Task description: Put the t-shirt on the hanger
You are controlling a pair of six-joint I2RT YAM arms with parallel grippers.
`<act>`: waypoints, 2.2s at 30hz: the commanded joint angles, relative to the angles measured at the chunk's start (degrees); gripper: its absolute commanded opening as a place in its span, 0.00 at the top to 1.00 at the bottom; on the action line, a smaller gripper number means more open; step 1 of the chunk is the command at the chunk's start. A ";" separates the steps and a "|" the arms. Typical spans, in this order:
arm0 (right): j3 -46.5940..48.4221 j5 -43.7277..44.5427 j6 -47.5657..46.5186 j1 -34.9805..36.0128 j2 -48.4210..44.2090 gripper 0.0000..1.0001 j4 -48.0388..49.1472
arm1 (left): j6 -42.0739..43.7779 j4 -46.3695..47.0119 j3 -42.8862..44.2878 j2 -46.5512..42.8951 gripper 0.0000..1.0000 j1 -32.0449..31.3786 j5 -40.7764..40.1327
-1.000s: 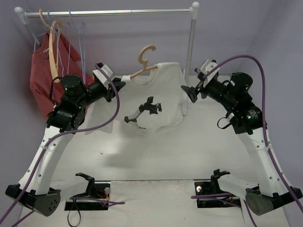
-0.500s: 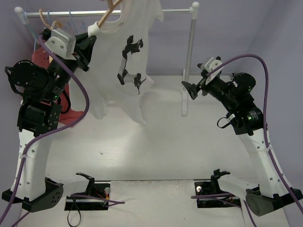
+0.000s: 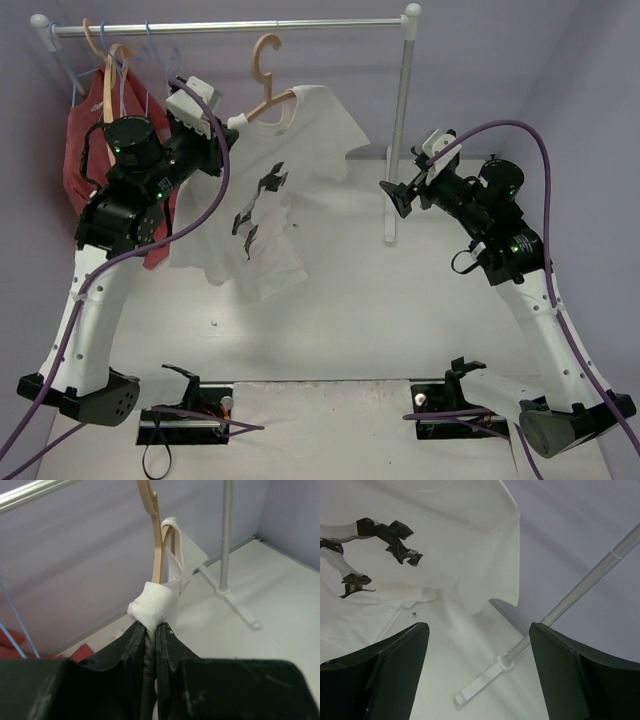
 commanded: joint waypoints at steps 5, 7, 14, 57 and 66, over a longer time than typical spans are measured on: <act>-0.03 -0.86 1.00 -0.31 0.01 0.16 7.12 | -2.73 9.61 6.51 5.59 1.00 0.41 -17.46; -0.21 -1.22 1.18 -0.31 0.01 0.16 7.30 | -3.08 10.15 9.39 8.31 1.00 0.41 -18.17; -1.35 -1.04 0.92 -0.40 -0.52 0.16 7.30 | -1.33 9.36 18.54 15.61 1.00 0.41 -20.37; -8.72 25.13 16.03 -0.31 -8.24 0.00 1.94 | -10.81 -4.96 -16.73 -14.95 0.36 1.47 -29.42; -15.49 36.56 24.29 -0.40 -16.06 0.00 -6.32 | -17.93 -18.93 -35.22 -37.54 0.36 1.47 -35.22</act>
